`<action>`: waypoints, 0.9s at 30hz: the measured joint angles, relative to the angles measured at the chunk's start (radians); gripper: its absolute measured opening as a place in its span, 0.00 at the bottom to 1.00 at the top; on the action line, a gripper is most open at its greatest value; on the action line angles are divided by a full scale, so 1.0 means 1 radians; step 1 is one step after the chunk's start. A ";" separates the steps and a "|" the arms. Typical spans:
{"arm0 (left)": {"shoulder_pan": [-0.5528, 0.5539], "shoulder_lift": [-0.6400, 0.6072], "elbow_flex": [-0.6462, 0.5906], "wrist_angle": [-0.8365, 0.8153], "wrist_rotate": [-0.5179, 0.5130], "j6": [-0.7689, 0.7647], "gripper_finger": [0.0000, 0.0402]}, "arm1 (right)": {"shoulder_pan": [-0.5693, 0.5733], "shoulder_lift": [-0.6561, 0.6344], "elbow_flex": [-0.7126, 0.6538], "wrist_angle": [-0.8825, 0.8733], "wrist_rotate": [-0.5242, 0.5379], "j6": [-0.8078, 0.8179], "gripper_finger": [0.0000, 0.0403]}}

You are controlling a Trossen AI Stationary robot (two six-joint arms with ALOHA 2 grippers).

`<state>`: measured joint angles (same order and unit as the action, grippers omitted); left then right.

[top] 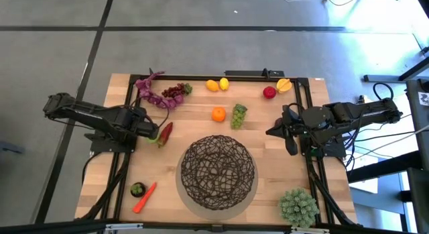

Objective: Build produce basket
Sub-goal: Put the pear into the mesh basket

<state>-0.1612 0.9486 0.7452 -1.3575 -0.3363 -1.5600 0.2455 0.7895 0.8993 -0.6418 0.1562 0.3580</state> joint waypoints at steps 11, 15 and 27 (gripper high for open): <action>0.000 0.036 0.000 0.008 -0.002 -0.001 0.24 | 0.000 0.000 0.000 0.000 0.000 0.000 0.02; 0.000 0.042 0.000 0.008 -0.002 -0.001 0.24 | 0.000 0.000 0.000 0.000 0.000 0.000 0.02; 0.000 0.041 0.000 0.008 -0.003 -0.006 0.24 | 0.000 0.000 0.000 0.000 0.000 0.000 0.02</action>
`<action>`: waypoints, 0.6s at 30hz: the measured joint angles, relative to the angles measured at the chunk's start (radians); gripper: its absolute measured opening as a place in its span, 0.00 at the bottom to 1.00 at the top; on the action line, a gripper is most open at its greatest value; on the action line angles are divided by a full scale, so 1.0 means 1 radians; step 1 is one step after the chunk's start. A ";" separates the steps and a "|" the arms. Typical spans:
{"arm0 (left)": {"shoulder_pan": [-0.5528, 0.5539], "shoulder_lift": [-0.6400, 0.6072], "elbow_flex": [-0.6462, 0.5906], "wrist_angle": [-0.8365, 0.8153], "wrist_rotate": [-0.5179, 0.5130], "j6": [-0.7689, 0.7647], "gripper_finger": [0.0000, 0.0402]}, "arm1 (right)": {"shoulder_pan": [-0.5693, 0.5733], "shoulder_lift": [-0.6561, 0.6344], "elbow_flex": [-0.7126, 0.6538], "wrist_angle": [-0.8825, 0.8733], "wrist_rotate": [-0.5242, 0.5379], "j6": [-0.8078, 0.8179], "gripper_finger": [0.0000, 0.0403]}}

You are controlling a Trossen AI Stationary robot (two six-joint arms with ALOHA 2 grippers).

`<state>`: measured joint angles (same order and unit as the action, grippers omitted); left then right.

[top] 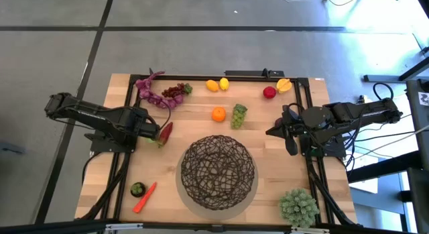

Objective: Build produce basket
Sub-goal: Put the pear into the mesh basket

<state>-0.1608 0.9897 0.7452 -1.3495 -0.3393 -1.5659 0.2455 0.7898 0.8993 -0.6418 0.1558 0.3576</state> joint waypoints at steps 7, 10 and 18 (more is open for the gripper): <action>0.000 0.000 0.000 0.000 0.000 -0.004 0.19 | 0.000 0.000 0.000 0.000 0.000 0.000 0.02; 0.000 0.000 0.000 0.000 0.000 -0.004 0.14 | 0.000 0.000 0.000 0.000 0.000 0.000 0.02; 0.000 0.000 0.000 0.000 0.000 -0.004 0.02 | 0.000 0.000 0.000 0.000 0.000 0.000 0.02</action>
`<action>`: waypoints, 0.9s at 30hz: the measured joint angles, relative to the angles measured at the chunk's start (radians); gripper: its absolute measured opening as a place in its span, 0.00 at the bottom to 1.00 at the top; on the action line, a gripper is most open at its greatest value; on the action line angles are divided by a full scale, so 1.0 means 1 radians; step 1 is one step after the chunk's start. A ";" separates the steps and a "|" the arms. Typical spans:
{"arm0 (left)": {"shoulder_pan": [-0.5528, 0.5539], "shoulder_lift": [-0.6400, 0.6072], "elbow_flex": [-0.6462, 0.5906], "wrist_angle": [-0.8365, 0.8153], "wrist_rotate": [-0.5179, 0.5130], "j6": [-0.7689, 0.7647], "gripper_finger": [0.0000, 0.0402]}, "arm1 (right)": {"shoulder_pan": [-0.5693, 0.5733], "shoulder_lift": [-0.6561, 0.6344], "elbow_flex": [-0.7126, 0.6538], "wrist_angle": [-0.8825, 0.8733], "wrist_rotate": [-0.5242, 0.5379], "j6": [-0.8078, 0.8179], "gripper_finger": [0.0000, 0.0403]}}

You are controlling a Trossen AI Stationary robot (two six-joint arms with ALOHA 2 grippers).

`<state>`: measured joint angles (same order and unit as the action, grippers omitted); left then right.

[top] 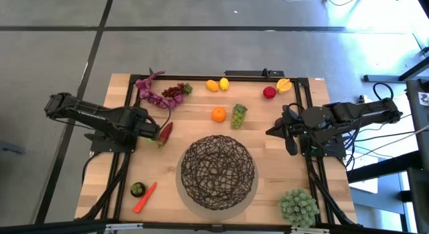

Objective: Build produce basket
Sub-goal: Put the pear into the mesh basket

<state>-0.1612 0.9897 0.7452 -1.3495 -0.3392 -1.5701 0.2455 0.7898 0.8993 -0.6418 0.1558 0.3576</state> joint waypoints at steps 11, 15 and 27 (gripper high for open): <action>0.000 0.000 0.000 0.000 0.000 0.031 0.00 | 0.000 0.000 0.000 0.000 0.000 0.004 0.02; 0.000 -0.004 0.000 0.000 0.000 0.036 0.00 | 0.000 0.000 0.000 0.000 0.000 0.002 0.02; 0.000 -0.003 0.203 -0.055 -0.078 0.198 0.00 | 0.000 0.000 0.000 0.010 0.032 0.031 0.02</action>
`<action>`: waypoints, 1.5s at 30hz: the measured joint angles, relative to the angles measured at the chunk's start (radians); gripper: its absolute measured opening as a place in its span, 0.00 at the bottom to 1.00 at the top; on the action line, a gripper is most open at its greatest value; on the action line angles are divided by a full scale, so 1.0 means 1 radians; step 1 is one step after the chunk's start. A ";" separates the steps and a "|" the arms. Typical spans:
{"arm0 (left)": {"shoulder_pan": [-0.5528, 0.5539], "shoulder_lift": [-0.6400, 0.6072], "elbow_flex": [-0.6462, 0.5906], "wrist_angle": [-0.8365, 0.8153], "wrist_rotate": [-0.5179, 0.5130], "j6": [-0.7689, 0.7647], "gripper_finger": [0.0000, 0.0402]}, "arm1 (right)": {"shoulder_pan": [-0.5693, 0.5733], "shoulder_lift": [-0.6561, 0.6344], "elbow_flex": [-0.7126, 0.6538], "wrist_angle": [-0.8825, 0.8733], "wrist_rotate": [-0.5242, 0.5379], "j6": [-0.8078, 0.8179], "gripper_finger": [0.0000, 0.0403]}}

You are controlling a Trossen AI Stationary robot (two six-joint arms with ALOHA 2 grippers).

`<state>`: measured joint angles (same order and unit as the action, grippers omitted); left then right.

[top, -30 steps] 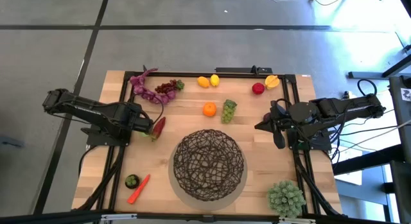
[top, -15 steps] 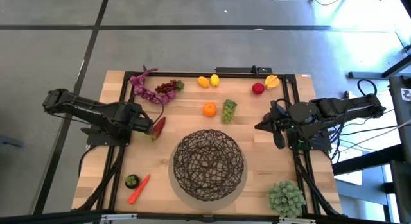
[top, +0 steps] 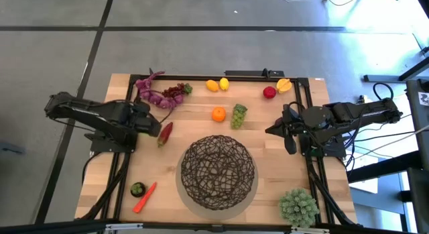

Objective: Build produce basket
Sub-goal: Put the pear into the mesh basket

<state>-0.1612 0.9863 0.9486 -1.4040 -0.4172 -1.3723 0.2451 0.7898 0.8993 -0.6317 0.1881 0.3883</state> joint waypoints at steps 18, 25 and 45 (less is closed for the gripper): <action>0.025 0.354 0.593 0.004 -0.008 0.585 0.00 | 0.000 0.000 0.000 0.019 0.110 -0.010 0.02; 0.016 0.558 0.880 0.020 0.063 0.728 0.00 | 0.000 0.000 0.000 0.088 0.108 -0.084 0.02; -0.118 0.890 1.104 0.114 0.181 0.896 0.00 | 0.001 0.000 0.000 0.089 -0.176 -0.373 0.02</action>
<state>-0.2793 1.8764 2.0524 -1.2901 -0.2361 -0.4767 0.2461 0.7901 0.8993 -0.5423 0.0121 0.0156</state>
